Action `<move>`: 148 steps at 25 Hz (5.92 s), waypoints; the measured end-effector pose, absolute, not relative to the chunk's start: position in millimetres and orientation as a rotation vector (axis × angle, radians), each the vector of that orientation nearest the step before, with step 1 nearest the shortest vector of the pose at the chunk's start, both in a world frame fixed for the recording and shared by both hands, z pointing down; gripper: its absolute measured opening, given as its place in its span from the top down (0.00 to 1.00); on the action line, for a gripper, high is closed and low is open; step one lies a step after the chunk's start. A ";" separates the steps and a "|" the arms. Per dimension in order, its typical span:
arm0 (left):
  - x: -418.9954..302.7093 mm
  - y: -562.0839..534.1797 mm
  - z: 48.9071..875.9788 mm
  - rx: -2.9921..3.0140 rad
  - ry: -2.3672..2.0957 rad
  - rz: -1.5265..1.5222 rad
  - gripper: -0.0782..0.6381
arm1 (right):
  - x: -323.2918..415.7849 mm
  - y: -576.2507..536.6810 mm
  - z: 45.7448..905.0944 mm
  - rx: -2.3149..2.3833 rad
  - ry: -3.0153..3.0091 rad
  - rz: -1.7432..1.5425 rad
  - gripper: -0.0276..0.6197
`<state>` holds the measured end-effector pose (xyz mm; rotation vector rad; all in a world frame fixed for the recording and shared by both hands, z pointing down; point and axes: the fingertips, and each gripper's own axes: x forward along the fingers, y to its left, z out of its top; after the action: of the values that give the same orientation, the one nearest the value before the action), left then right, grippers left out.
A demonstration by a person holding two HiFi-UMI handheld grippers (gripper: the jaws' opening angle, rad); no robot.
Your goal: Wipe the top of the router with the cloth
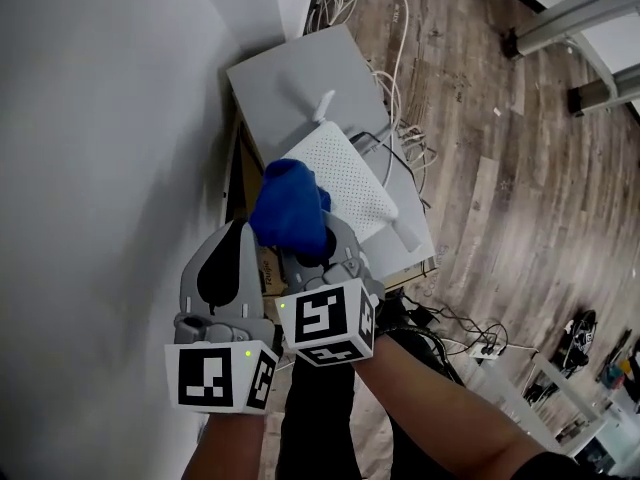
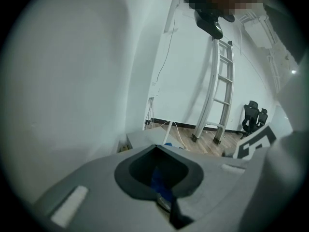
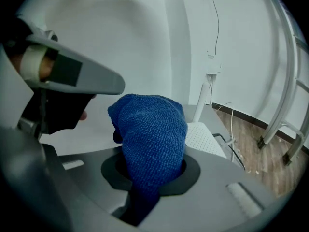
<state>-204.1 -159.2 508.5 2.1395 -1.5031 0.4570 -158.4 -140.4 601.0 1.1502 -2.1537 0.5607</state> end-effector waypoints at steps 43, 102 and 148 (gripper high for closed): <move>-57.6 -117.7 520.3 2.077 -1.478 0.353 0.89 | 52.7 -91.5 630.0 1.149 -2.038 0.501 0.81; -117.3 -141.2 544.6 1.911 -1.585 0.280 0.89 | -55.2 -227.3 605.4 0.576 -2.356 0.207 0.81; -99.0 -152.5 449.6 2.108 -1.356 0.302 0.89 | -54.7 -108.1 417.7 0.848 -2.494 0.436 0.81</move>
<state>-99.0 -152.5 449.6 2.1077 -1.3560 0.3019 -54.7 -108.1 417.7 0.8480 -2.4945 0.4357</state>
